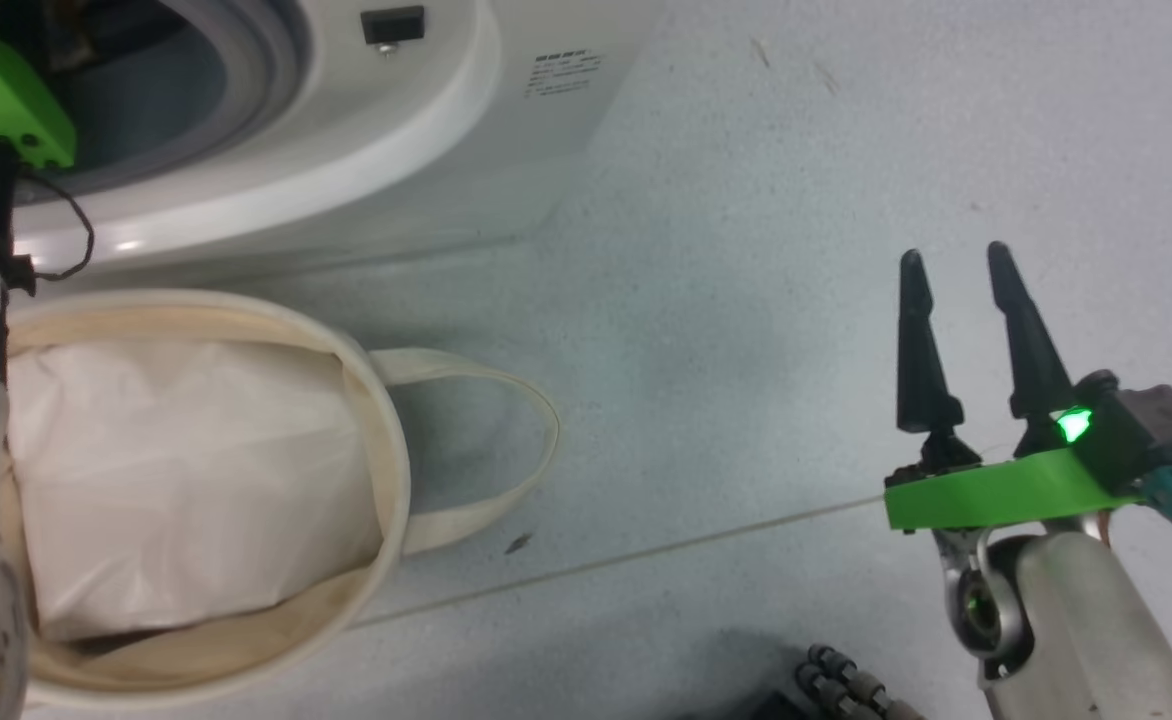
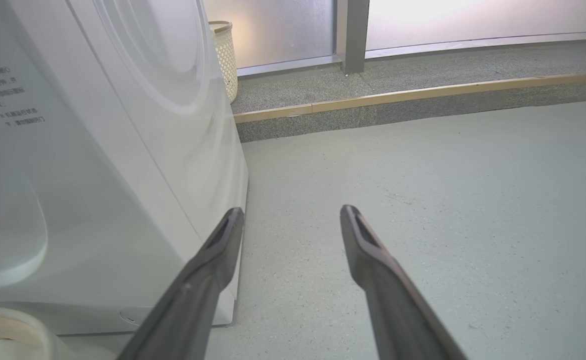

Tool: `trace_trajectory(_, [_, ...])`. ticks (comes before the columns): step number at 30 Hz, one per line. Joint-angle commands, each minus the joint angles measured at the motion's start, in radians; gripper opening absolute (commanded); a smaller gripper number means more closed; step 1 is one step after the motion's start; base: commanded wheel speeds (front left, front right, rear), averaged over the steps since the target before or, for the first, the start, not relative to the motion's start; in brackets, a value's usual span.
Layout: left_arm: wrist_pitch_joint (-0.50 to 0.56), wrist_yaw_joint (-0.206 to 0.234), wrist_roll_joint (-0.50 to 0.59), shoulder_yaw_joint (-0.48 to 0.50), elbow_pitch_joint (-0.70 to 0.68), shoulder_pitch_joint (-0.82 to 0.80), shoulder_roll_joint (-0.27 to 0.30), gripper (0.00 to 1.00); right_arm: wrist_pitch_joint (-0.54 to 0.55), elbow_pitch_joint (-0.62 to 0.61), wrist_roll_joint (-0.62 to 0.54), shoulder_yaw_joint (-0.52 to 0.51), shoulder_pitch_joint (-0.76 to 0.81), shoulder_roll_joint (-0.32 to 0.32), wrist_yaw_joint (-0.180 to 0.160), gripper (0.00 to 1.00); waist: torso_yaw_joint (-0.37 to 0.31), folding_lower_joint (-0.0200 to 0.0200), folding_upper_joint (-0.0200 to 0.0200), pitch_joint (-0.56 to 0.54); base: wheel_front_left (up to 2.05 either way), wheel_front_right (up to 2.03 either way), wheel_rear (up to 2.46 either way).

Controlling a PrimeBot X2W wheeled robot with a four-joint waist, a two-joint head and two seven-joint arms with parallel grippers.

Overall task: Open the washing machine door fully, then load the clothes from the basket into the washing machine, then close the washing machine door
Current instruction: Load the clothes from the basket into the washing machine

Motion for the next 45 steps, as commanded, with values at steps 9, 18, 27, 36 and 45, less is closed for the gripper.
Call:
trace_trajectory(9, [-0.095, 0.001, -0.026, 0.012, -0.015, 0.097, 0.006, 1.00, -0.012, 0.032, 0.039, 0.079, -0.004, -0.014, 0.001, 1.00, 0.014, 0.0001, 0.0000, -0.128, 0.00, 0.00, 0.00])
trace_trajectory(18, [-0.100, -0.012, -0.065, 0.047, -0.163, 0.276, -0.021, 1.00, -0.012, 0.075, 0.071, 0.094, -0.001, -0.018, 0.001, 1.00, 0.063, 0.0001, 0.0000, -0.228, 0.00, 0.00, 0.00])
trace_trajectory(27, [-0.100, -0.034, -0.107, 0.038, -0.416, 0.515, -0.080, 1.00, -0.012, 0.113, 0.091, 0.126, 0.001, -0.042, 0.001, 1.00, 0.124, 0.0001, 0.0000, -0.350, 0.00, 0.00, 0.00])
trace_trajectory(36, [-0.100, -0.034, -0.266, -0.049, -0.716, 0.828, -0.007, 1.00, -0.012, 0.151, 0.113, 0.133, 0.037, -0.077, 0.001, 1.00, 0.192, 0.0001, 0.0000, -0.493, 0.00, 0.00, 0.00])
trace_trajectory(45, [-0.100, -0.035, -0.264, -0.009, -0.815, 1.005, 0.000, 1.00, -0.012, 0.183, 0.126, 0.107, 0.096, -0.075, 0.001, 1.00, 0.219, 0.0001, 0.0000, -0.577, 0.00, 0.00, 0.00])
